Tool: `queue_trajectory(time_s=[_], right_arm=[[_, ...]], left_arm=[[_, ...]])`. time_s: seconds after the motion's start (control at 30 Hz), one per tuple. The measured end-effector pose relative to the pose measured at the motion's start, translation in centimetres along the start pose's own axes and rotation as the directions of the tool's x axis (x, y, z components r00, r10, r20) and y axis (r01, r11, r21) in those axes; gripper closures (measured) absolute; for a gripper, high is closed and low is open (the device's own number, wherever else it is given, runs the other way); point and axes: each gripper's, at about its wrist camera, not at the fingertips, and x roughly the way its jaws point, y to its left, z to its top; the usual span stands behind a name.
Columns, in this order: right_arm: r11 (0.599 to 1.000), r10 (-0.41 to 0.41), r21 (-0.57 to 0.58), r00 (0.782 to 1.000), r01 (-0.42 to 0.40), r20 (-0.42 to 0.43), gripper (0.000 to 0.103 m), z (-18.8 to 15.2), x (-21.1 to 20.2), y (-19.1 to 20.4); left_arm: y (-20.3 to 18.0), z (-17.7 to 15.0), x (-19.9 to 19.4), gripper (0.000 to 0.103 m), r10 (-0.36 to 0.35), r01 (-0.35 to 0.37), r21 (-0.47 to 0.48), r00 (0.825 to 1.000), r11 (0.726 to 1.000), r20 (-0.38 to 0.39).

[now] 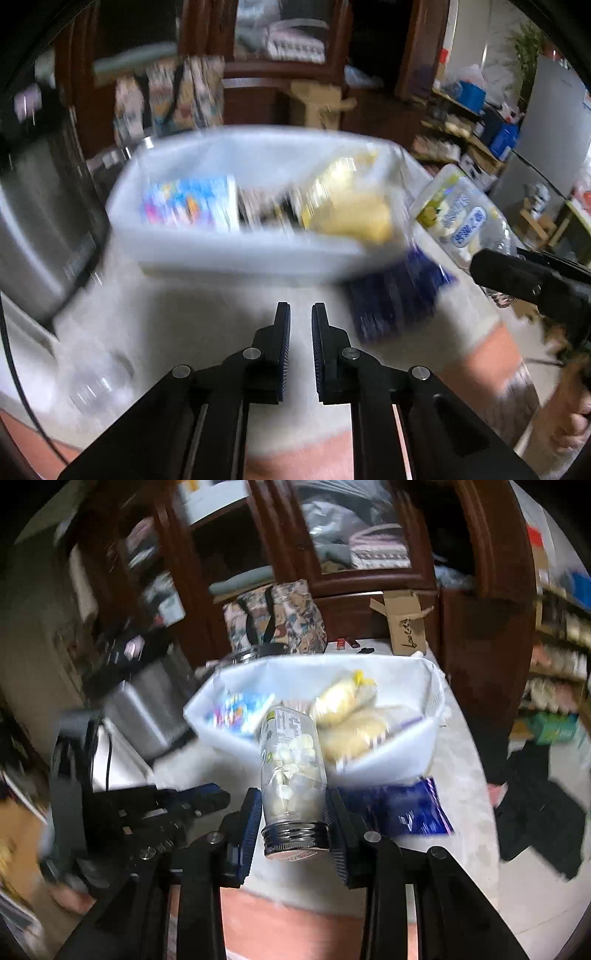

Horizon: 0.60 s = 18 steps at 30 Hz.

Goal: Organize objects
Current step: 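Lift the pill jar with the right tool and carry it over the bin, then lower the pill jar into the white bin and open the right tool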

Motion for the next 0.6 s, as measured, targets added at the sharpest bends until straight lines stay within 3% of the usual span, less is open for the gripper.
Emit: queue_trajectory(time_s=[0.1, 0.27, 0.33, 0.5, 0.6], right_arm=[[0.995, 0.003, 0.103, 1.0, 0.0, -0.03, 0.069, 3.3, 1.9, -1.2], [0.958, 0.123, 0.268, 0.99, -0.101, -0.066, 0.069, 7.0, 6.3, -2.9], [0.942, 0.162, 0.31, 0.984, -0.132, -0.075, 0.069, 7.7, 8.3, -3.0], [0.893, 0.244, 0.415, 0.962, -0.173, -0.123, 0.069, 8.4, 13.8, -3.0], [0.884, 0.263, 0.429, 0.956, -0.185, -0.13, 0.067, 7.7, 15.6, -2.9]], left_arm=[[0.5, 3.0, -0.1, 0.091, -0.002, 0.004, -0.034, 0.999, 0.999, 0.049], [2.4, 7.1, 2.1, 0.091, 0.0, 0.002, -0.041, 0.998, 0.999, 0.061], [2.8, 7.1, 2.2, 0.091, 0.045, -0.042, -0.043, 0.997, 0.998, 0.066], [3.4, 5.4, 4.0, 0.091, 0.055, -0.055, -0.017, 0.997, 0.998, 0.044], [3.8, 4.2, 3.8, 0.088, 0.116, -0.116, 0.001, 0.991, 0.993, 0.07]])
